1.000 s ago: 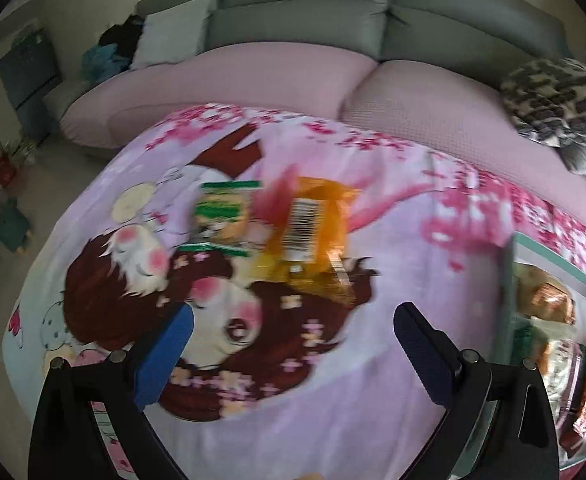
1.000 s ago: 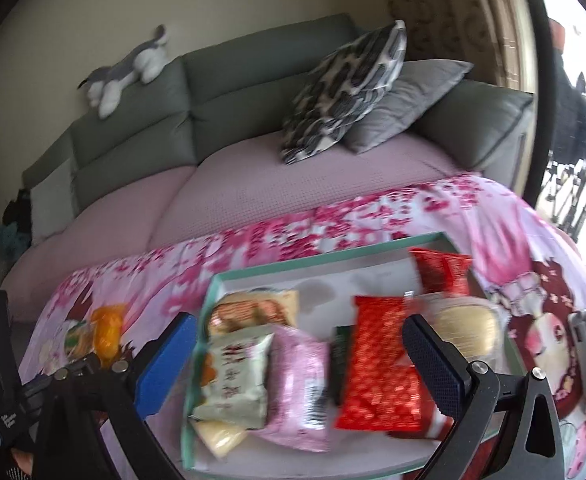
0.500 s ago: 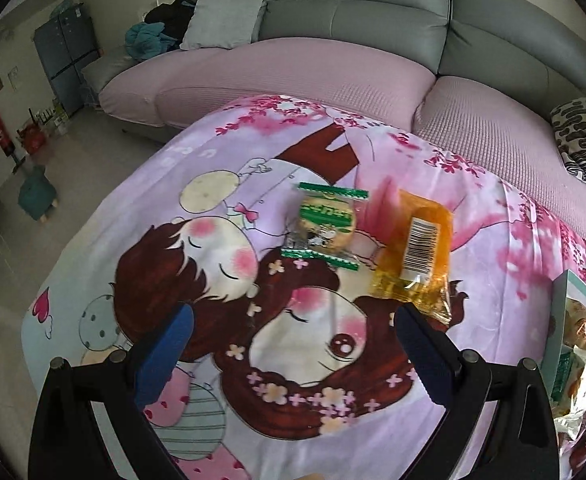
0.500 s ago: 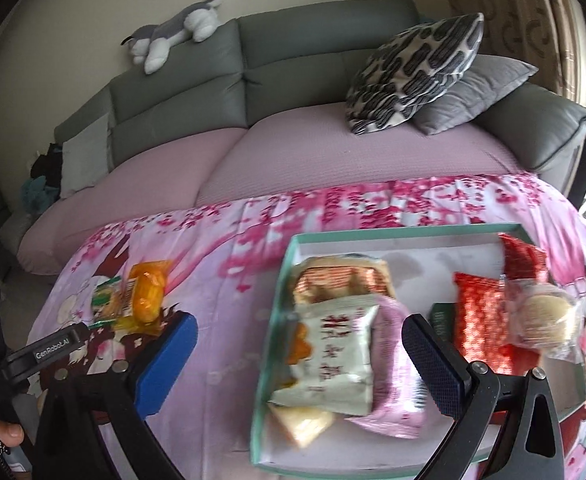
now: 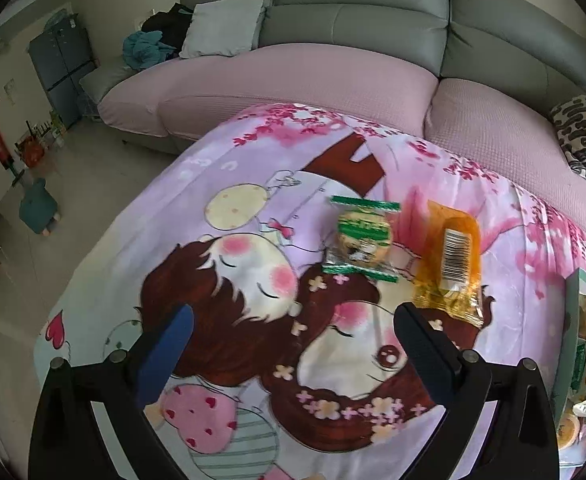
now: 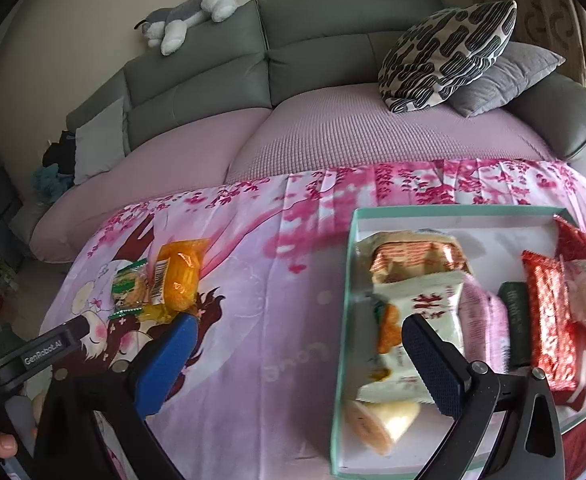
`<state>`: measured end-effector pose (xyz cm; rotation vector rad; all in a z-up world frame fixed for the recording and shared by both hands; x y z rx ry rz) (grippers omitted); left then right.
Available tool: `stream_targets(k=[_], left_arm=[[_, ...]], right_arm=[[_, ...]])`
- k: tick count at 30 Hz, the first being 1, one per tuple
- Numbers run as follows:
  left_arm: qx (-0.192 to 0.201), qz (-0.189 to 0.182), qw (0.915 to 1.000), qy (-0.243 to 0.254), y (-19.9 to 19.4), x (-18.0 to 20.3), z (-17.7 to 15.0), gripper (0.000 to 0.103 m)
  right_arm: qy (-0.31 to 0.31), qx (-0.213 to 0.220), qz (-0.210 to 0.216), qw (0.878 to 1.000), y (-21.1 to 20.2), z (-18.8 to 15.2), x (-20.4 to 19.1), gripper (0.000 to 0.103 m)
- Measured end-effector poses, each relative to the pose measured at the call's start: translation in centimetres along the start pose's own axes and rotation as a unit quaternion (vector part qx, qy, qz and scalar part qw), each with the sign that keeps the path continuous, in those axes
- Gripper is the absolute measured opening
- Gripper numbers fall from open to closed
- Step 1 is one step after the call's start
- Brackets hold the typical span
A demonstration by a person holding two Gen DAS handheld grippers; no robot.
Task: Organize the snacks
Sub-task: 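Move both grippers back toward the remaining snacks, then grasp the green-labelled cookie pack with left gripper while right grasps orange cake pack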
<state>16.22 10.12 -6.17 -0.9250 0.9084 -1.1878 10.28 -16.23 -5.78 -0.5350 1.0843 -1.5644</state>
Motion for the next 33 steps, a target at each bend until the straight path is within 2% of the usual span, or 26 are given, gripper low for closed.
stream_targets(k=[13,18,33], left_arm=[[-0.013,-0.029,0.9995,-0.006,2.0,-1.9,0.9,0.100],[-0.015,-0.050,0.9986,-0.002,2.7,-1.4,1.7,0.100],[0.010,-0.066,0.9974,0.028,3.0,1.2,3.7,0.100]], right_arm=[[-0.029,-0.008,0.004,1.000,2.0,-0.5,-4.1,0.103],[-0.039,-0.012,0.002,0.999,2.7,-0.6,-5.3,0.103],[-0.055,-0.016,-0.013,0.998,4.1,0.2,-6.4,0.103]])
Point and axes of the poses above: each gripper's, at about its wrist camera, not at the fingertips, and y roughly the way its jaws point, x to its right, z to its top, the point moved 10 cm from there along y, roughly the way its jaws point, and after that the axes turned 14 degrees about -x, right-handed, at the moved point
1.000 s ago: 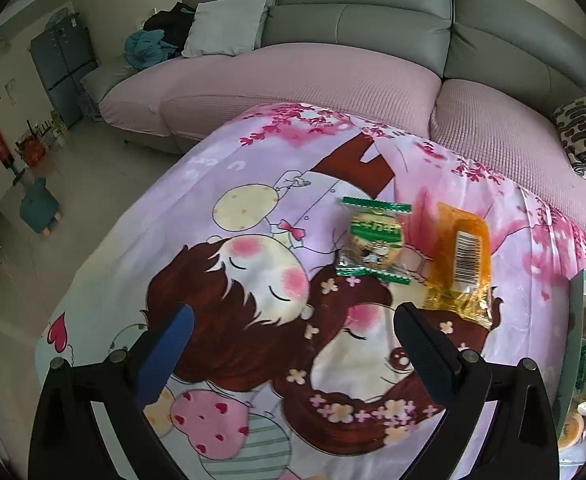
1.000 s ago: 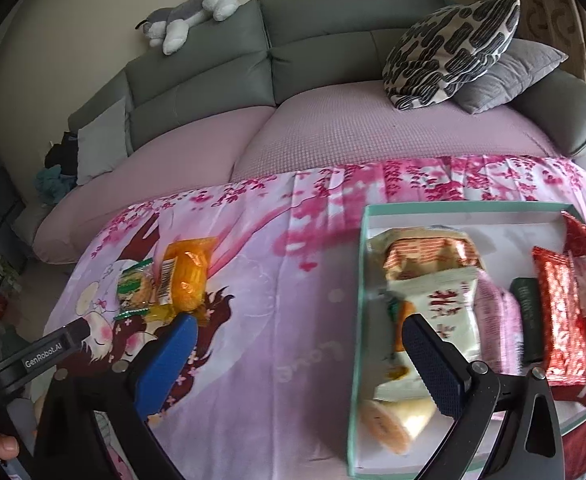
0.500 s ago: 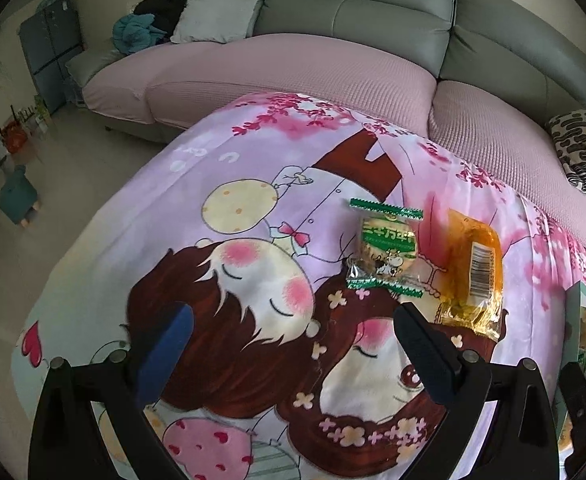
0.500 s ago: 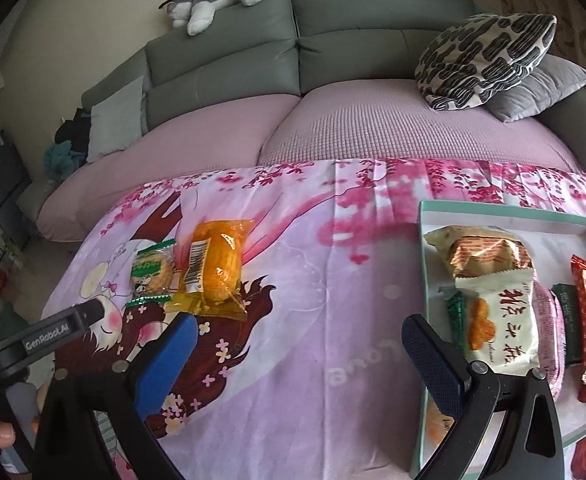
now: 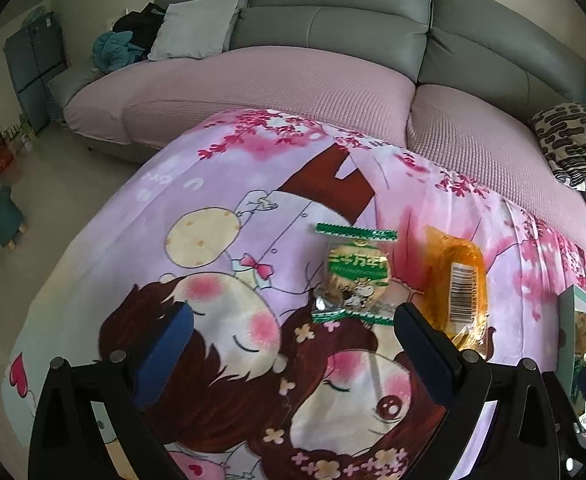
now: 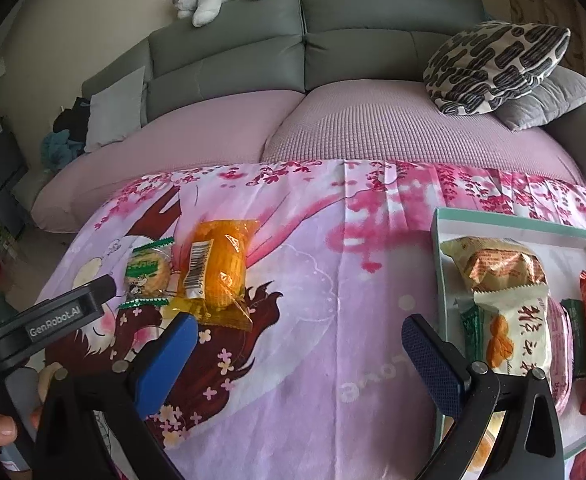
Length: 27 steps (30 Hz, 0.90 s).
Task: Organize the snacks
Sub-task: 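Grasp the green-labelled cookie pack with left gripper while right grasps orange cake pack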
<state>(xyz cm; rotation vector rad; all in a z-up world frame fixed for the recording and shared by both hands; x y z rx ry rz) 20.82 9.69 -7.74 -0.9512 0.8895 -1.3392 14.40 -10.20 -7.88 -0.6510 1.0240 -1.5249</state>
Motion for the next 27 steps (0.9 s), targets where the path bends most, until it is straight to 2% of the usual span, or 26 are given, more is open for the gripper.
stream_targets(k=[12,27], left_arm=[[-0.003,-0.031,0.9995,-0.004,0.9,1.0,1.6,0.100],[-0.030,-0.054,0.9981,0.001,3.6,2.1,2.3,0.100]], right_arm=[[-0.025,-0.005,-0.005,1.000,1.8,1.5,-1.6,0.103],[-0.070,-0.023,0.007,0.997,6.2,3.2,-5.6,0.103]])
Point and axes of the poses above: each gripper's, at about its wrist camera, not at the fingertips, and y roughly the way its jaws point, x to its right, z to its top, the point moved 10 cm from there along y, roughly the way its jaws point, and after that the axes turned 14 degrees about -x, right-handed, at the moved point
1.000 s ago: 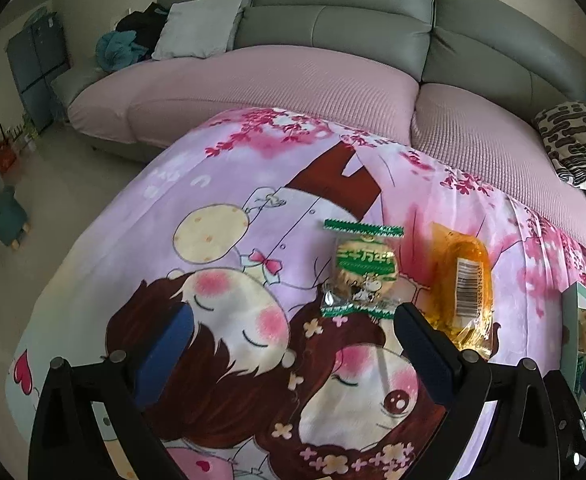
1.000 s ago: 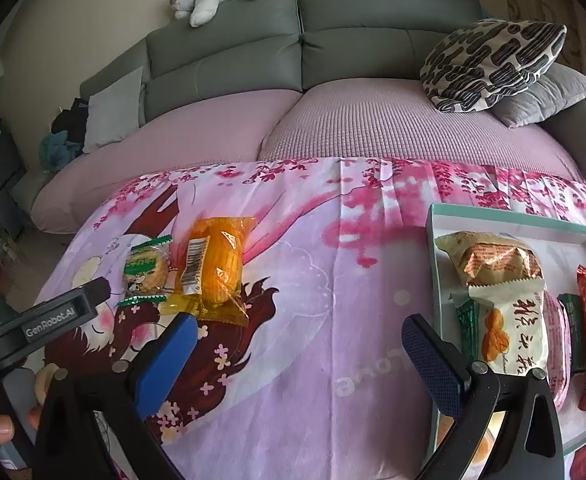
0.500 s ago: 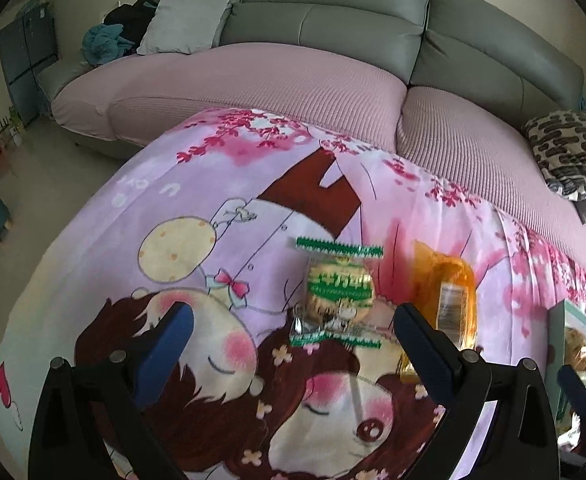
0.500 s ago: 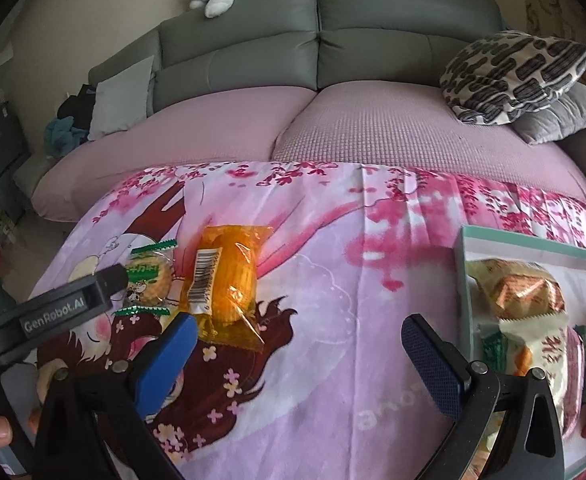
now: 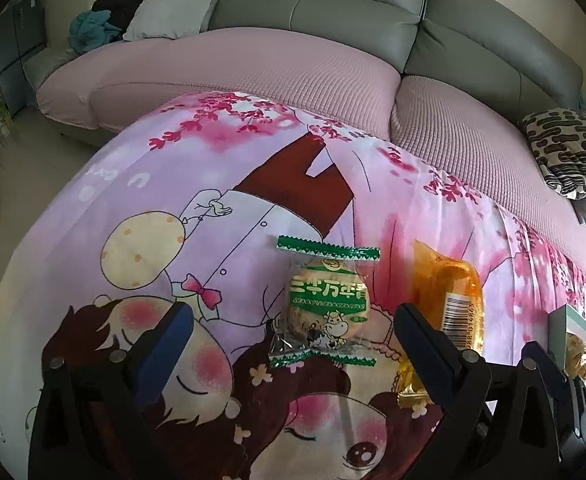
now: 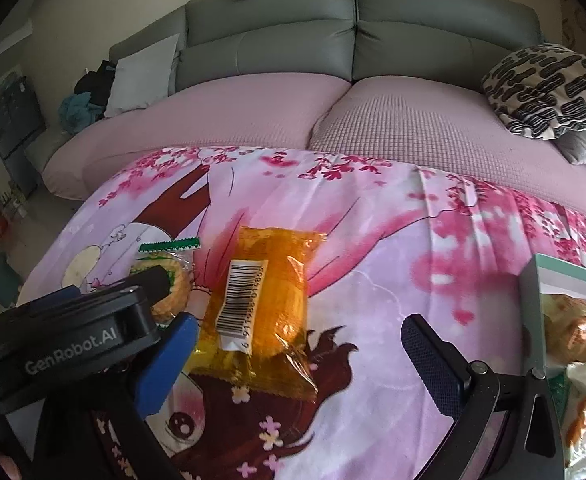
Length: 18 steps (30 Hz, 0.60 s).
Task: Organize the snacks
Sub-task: 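Grasp the green-labelled cookie pack with left gripper while right grasps orange cake pack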
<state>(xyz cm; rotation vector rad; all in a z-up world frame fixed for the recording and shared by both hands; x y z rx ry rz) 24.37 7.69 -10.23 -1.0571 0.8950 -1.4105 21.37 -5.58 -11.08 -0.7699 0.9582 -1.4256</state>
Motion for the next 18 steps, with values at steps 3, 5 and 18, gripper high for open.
stream_targets(k=[3,5,18], left_arm=[[-0.009,-0.003,1.0000,-0.001,0.8,-0.1,0.1,0.100],[-0.015,-0.007,0.9999,-0.004,1.2,-0.2,0.1,0.100],[-0.017,-0.020,0.9996,-0.004,2.1,0.2,0.5,0.099]], right_arm=[[-0.001,-0.003,-0.001,1.000,0.6,0.3,-0.1,0.103],[-0.001,-0.003,-0.002,1.000,1.0,0.5,-0.1,0.102],[0.011,0.000,0.018,1.000,1.5,0.8,0.3,0.063]])
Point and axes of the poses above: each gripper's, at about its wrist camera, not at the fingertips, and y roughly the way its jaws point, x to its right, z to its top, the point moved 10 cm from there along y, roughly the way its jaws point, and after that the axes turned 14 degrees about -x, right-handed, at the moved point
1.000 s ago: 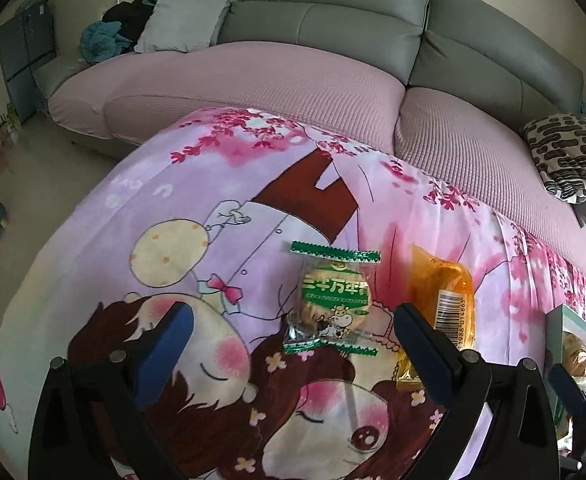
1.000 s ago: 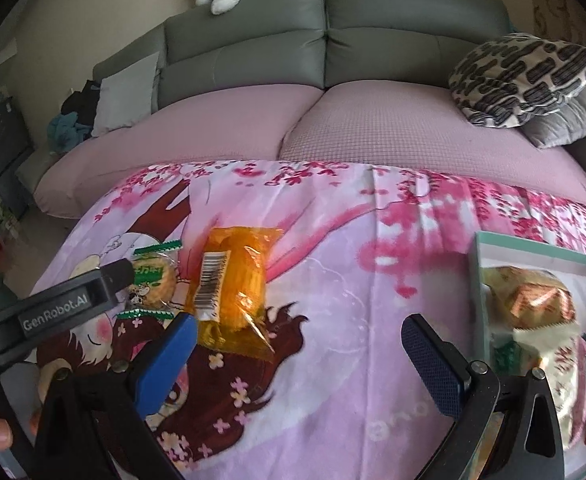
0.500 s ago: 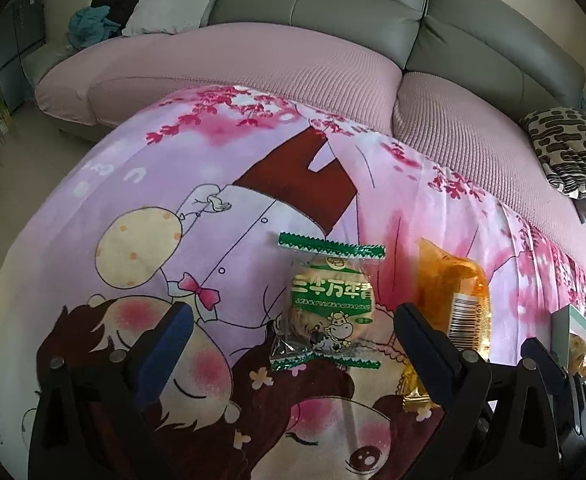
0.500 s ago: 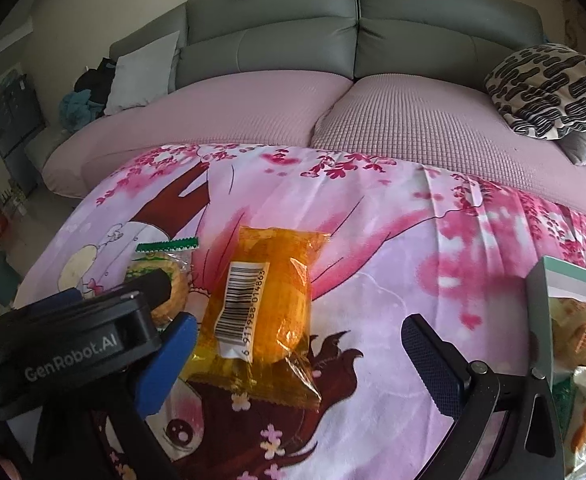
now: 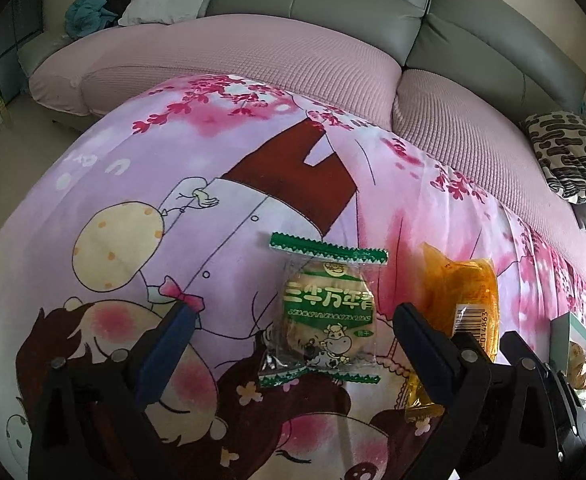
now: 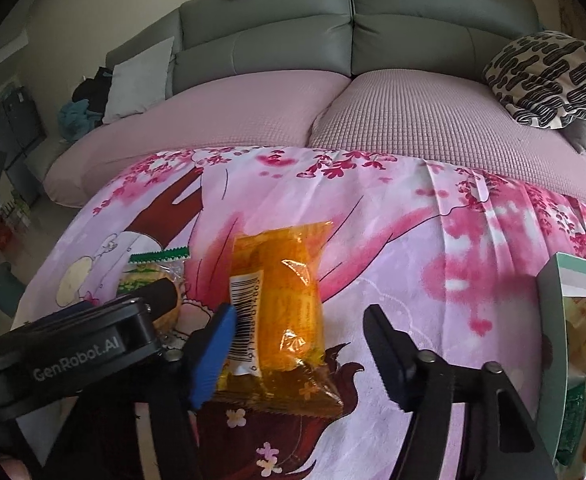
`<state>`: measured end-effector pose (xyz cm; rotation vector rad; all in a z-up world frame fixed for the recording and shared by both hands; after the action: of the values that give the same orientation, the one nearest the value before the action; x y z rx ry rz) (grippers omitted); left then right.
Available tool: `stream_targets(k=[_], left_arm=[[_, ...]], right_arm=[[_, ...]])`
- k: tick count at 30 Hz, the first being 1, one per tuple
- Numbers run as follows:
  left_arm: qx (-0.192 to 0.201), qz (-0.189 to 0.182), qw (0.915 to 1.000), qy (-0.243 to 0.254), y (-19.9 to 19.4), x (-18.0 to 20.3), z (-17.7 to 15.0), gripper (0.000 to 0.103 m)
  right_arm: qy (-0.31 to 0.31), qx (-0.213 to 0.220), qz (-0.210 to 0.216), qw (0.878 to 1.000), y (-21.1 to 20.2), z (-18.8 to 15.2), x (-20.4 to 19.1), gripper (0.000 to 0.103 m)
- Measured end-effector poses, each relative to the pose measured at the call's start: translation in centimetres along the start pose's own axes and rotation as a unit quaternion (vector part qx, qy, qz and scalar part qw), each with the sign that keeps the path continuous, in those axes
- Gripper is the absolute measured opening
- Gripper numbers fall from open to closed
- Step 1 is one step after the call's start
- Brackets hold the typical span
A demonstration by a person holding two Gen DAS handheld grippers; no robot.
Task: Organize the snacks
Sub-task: 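Grasp the green-labelled cookie pack with left gripper while right grasps orange cake pack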
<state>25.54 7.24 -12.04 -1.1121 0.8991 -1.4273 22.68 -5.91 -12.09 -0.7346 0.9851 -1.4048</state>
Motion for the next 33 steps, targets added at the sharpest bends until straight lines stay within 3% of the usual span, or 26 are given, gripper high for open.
stream_targets(k=[3,5,8,11,15,16,18,33], left_arm=[[0.000,-0.001,1.0000,0.002,0.1,0.2,0.0,0.097],[0.000,0.002,1.0000,0.002,0.2,0.2,0.0,0.089],[-0.002,0.006,1.0000,0.001,0.3,0.0,0.0,0.085],[-0.001,0.005,1.0000,0.002,0.2,0.0,-0.1,0.077],[-0.004,0.010,0.9999,0.001,0.3,0.1,-0.2,0.074],[-0.005,0.012,0.9999,0.000,0.3,0.0,-0.2,0.070],[-0.005,0.028,0.9996,-0.001,0.3,-0.3,-0.2,0.052],[-0.005,0.035,0.9993,-0.009,-0.9,-0.6,-0.9,0.051]], right_arm=[[0.002,0.001,0.005,1.000,0.0,-0.1,-0.1,0.057],[0.003,0.000,0.007,1.000,-0.1,-0.2,0.0,0.056],[0.005,-0.001,0.008,1.000,-0.1,-0.2,0.1,0.053],[0.006,-0.002,0.011,1.000,-0.1,-0.3,0.0,0.051],[0.007,-0.004,0.011,1.000,0.0,-0.4,0.0,0.051],[0.008,-0.006,0.012,1.000,0.1,-0.4,0.0,0.051],[0.009,-0.006,0.016,1.000,0.1,-0.4,0.0,0.047],[0.010,-0.011,0.015,1.000,-0.5,-0.7,-0.1,0.042]])
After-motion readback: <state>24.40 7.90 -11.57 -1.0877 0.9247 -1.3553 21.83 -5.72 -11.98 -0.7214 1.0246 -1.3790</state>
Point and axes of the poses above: each gripper's, at about its wrist camera, not at the fingertips, and y roughly the way its jaws point, x to its right, z to its top, the point moved 10 cm from there along y, roughly the way its jaws point, and after that the axes turned 14 degrees about -x, right-handed, at the moved point
